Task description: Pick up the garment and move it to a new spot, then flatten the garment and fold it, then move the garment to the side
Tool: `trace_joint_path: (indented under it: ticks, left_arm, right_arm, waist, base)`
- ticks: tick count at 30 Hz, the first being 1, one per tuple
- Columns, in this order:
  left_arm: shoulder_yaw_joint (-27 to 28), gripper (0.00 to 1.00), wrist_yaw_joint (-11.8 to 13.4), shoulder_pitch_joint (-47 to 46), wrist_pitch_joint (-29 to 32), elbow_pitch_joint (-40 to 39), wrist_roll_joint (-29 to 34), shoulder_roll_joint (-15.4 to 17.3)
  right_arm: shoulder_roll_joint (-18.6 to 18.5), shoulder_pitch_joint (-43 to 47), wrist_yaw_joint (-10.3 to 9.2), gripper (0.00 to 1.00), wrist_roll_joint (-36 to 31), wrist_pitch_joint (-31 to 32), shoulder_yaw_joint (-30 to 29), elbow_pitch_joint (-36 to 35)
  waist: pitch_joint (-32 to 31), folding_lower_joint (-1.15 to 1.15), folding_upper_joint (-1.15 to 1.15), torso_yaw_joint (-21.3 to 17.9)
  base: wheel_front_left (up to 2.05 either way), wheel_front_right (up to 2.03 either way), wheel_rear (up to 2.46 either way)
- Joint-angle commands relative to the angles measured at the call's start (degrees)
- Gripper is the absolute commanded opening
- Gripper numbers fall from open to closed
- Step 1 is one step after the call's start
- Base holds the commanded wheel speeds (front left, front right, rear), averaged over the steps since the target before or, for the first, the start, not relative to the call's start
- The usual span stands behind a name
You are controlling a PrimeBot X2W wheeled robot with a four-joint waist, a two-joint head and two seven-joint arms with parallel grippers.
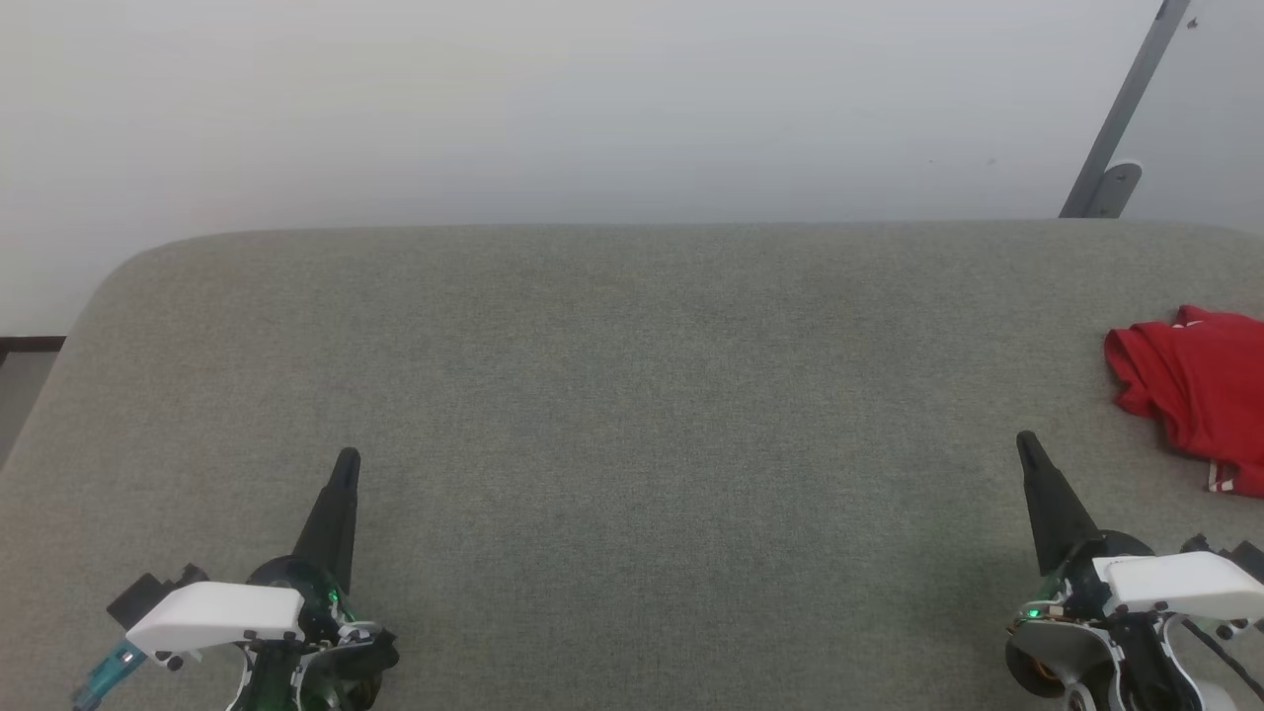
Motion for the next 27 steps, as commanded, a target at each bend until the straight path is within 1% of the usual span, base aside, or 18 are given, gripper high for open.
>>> trace_joint_path:
  ticks: [1, 27]
  left_arm:
    - [-0.01, 0.0, -0.25, -0.67, 0.19, -0.02, -0.19, -0.11]
    - [-0.02, 0.0, -0.25, -0.67, 0.18, -0.03, -0.19, -0.11]
  right_arm:
    - [0.19, -0.35, 0.0, 0.0, 0.25, 0.17, -0.02, -0.2]
    - [0.19, -0.34, 0.0, 0.0, 0.25, 0.17, -0.02, -0.2]
  waist:
    - [0.0, 0.0, 0.0, 0.0]
    - [0.0, 0.0, 0.0, 0.0]
  base:
    - [0.0, 0.0, 0.0]
    - [0.0, 0.0, 0.0]
